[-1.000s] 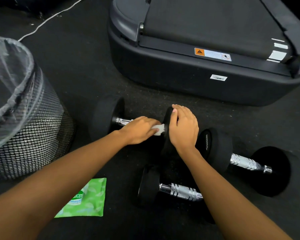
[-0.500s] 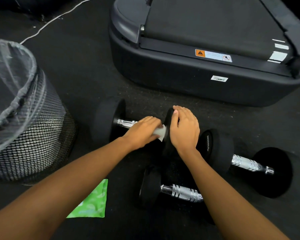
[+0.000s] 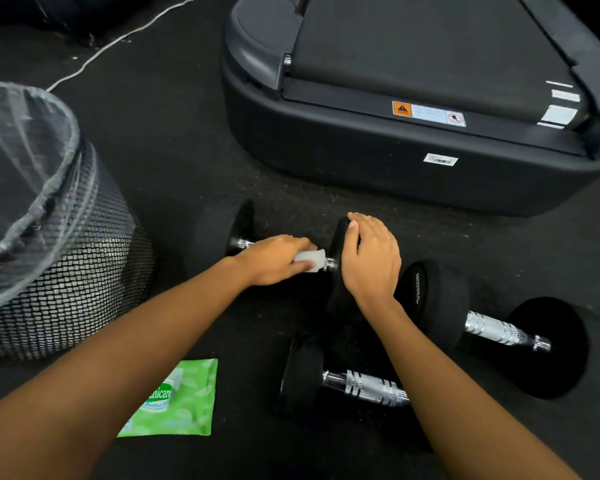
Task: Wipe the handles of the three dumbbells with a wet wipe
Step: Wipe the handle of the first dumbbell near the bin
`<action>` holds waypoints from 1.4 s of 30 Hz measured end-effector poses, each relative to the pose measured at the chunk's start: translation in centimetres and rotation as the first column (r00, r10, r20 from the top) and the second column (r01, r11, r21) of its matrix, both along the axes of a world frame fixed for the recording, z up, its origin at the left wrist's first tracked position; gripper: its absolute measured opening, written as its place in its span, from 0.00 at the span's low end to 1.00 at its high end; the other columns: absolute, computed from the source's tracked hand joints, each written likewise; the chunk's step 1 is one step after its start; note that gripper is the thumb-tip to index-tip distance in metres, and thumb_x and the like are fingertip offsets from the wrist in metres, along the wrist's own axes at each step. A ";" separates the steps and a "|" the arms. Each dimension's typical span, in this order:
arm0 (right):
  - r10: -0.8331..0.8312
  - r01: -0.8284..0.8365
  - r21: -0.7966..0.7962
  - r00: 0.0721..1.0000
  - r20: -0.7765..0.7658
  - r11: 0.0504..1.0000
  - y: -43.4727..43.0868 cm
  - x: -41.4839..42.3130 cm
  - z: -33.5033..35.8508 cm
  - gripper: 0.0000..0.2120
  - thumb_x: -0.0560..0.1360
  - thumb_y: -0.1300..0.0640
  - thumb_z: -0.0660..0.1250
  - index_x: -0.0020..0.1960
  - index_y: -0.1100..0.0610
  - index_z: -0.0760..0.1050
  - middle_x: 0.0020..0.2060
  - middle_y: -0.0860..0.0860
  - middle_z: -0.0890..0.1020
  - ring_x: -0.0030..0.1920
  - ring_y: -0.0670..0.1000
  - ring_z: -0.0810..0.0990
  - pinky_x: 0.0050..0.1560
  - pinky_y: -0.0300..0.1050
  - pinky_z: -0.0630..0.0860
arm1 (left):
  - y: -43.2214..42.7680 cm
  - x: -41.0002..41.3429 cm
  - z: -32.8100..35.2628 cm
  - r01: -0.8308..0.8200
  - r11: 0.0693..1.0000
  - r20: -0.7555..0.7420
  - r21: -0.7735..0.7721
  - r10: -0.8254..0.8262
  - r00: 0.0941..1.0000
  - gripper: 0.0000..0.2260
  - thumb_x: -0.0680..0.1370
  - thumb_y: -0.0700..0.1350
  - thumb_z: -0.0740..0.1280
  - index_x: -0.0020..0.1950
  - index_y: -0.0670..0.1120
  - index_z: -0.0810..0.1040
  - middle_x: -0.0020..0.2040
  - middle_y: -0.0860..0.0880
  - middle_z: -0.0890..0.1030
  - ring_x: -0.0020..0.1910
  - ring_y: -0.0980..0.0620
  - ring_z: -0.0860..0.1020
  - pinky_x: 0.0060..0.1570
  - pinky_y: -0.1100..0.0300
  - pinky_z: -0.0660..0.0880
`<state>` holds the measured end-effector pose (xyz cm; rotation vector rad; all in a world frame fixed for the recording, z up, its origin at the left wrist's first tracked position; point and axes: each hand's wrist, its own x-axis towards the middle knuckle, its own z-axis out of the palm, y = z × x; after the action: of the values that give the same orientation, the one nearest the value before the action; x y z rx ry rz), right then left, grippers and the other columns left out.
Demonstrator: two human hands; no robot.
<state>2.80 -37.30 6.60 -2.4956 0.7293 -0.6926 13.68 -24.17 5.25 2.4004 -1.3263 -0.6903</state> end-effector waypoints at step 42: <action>0.008 -0.009 -0.015 1.000 -0.018 1.000 0.0 -0.2 0.2 0.16 0.79 0.55 0.56 0.60 0.58 0.76 0.58 0.52 0.80 0.62 0.51 0.74 0.65 0.49 0.68 | -0.9 -0.9 0.1 -0.007 1.000 0.050 -0.019 0.007 0.999 0.16 0.81 0.50 0.54 0.66 0.47 0.70 0.60 0.47 0.76 0.60 0.49 0.73 0.58 0.55 0.68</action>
<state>2.64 -37.27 6.81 -2.5202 0.7220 -0.6757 12.82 -25.07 5.34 2.4207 -1.3371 -0.6171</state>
